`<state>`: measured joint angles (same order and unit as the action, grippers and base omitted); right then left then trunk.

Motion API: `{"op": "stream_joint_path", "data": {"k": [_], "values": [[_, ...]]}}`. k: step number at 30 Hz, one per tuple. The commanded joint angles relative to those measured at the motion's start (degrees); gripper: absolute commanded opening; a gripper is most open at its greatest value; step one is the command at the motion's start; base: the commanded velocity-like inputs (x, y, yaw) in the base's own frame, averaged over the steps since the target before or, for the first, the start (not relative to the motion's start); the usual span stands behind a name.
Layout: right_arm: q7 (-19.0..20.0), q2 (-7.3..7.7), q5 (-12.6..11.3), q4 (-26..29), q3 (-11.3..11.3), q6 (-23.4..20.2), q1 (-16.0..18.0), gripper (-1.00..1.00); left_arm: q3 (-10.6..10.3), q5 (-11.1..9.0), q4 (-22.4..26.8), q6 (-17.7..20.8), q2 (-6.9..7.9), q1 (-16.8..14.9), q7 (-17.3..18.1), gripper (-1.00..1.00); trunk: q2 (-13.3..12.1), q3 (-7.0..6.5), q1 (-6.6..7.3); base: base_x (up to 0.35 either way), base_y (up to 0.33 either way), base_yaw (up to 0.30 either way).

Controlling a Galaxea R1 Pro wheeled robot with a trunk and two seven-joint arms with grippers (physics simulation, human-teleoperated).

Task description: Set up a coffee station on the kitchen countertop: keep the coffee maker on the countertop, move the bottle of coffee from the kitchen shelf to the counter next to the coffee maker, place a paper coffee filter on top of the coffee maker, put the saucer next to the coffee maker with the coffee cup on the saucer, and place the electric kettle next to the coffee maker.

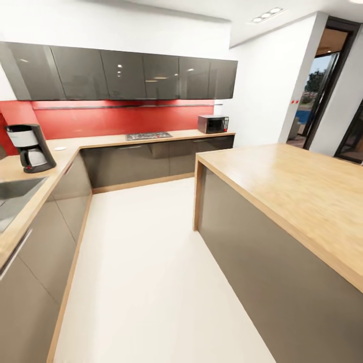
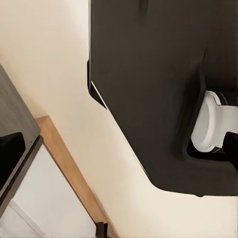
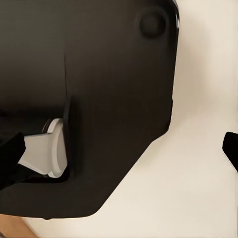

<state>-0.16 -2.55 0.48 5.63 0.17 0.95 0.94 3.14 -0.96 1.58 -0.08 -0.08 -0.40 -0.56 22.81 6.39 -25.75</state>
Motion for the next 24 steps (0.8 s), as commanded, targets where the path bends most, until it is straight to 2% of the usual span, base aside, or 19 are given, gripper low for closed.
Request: {"op": "stream_joint_path", "data": {"k": [1, 24], "values": [[0.0, 0.00, 0.0, 0.0, 0.0, 0.1, 0.0, 1.00, 0.3, -0.1, 0.0, 0.0, -0.01, 0.0, -0.1, 1.00, 0.1, 0.15, -0.03, 0.000, 0.000, 0.268], [0.0, 0.00, 0.0, 0.0, 0.0, 0.1, 0.0, 1.00, 0.2, -0.1, 0.0, 0.0, -0.01, 0.0, -0.1, 1.00, 0.1, 0.95, -0.03, 0.000, 0.000, 0.268]]}}
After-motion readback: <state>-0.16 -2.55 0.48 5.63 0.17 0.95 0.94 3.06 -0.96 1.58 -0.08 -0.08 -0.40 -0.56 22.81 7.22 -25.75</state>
